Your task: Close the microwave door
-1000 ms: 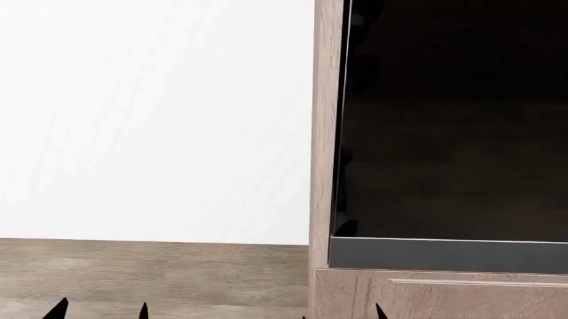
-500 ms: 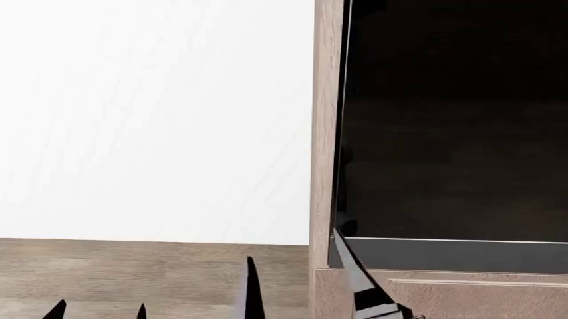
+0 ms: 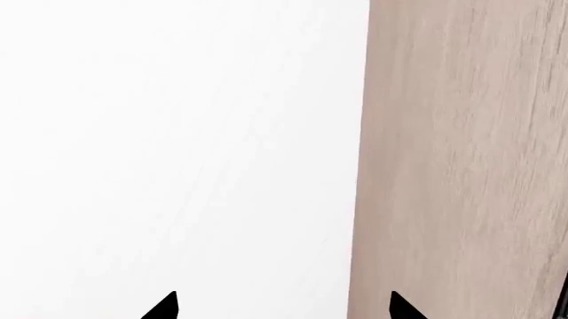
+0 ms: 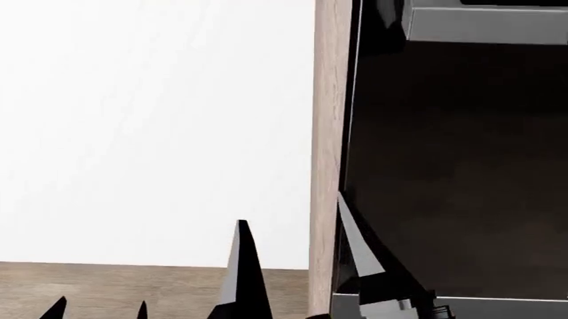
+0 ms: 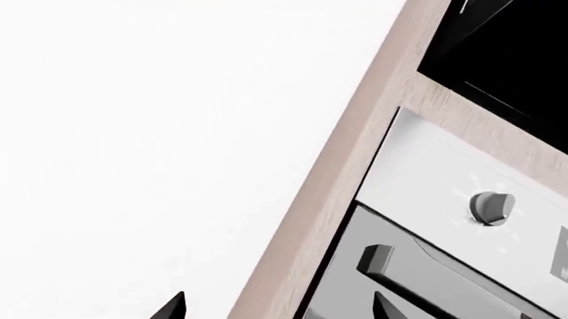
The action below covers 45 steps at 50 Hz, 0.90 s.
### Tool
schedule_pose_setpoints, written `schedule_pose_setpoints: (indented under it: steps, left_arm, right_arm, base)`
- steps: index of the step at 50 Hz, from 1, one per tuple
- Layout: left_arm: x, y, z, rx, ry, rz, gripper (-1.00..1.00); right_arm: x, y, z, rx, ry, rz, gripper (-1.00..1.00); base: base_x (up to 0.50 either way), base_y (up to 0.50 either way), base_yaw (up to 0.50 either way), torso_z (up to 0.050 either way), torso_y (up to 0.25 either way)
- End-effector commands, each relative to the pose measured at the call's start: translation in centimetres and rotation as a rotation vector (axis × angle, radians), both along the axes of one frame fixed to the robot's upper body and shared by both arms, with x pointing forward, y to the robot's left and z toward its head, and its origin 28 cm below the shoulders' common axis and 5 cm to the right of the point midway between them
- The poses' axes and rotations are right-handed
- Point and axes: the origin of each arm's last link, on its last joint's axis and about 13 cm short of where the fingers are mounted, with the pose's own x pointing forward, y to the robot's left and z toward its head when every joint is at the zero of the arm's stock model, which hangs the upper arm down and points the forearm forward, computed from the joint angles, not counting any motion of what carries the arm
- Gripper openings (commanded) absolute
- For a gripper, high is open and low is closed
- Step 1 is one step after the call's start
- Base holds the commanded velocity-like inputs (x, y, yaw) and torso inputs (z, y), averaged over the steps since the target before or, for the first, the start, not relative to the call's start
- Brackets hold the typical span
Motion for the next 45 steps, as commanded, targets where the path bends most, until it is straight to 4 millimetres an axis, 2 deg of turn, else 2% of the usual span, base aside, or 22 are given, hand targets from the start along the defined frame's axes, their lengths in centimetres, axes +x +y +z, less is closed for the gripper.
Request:
schedule_pose_setpoints:
  steps: [1,10,11,17,22,24,29,41,45]
  left_arm:
    - [0.0,0.1,-0.4,0.001,-0.002,-0.002,1.00]
    - [0.0,0.1,-0.3,0.004,-0.004,-0.003,1.00]
    - [0.0,0.1,-0.3,0.005,-0.004,-0.003,1.00]
    - [0.0,0.0,-0.1,0.005,-0.005,-0.004,1.00]
    - [0.0,0.0,-0.1,0.003,-0.006,-0.007,1.00]
    - [0.0,0.0,0.1,0.003,-0.012,-0.009,1.00]
    - [0.0,0.0,0.2,0.005,-0.016,-0.012,1.00]
    - [0.3,0.1,-0.2,-0.003,-0.014,-0.014,1.00]
    - [0.3,-0.1,0.3,-0.004,-0.016,-0.013,1.00]
  right_arm:
    - [-0.2,0.2,0.5,-0.014,-0.024,-0.011,1.00]
    - [-0.3,0.3,0.5,0.002,-0.023,-0.012,1.00]
    - [0.0,-0.3,0.0,0.006,-0.023,-0.012,1.00]
    - [-0.3,-0.6,1.0,0.026,-0.074,-0.030,1.00]
    - [-0.1,-0.8,3.9,0.051,-0.166,-0.063,1.00]
    - [0.1,-1.1,6.1,0.102,-0.230,-0.068,1.00]
    - [0.7,-1.4,9.5,0.107,-0.291,-0.075,1.00]
    - [1.3,-0.7,12.4,0.008,-0.326,-0.046,1.00]
    - [1.4,-0.3,13.3,-0.027,-0.346,-0.027,1.00]
  base:
    - [0.50,0.00,0.00,0.000,0.000]
    - [0.50,0.00,0.00,0.000,0.002]
    - [0.50,0.00,0.00,0.000,0.000]
    - [0.00,0.00,0.00,0.000,0.000]
    - [0.00,0.00,0.00,0.000,0.000]
    - [0.00,0.00,0.00,0.000,0.000]
    - [0.00,0.00,0.00,0.000,0.000]
    - [0.00,0.00,0.00,0.000,0.000]
    - [0.00,0.00,0.00,0.000,0.000]
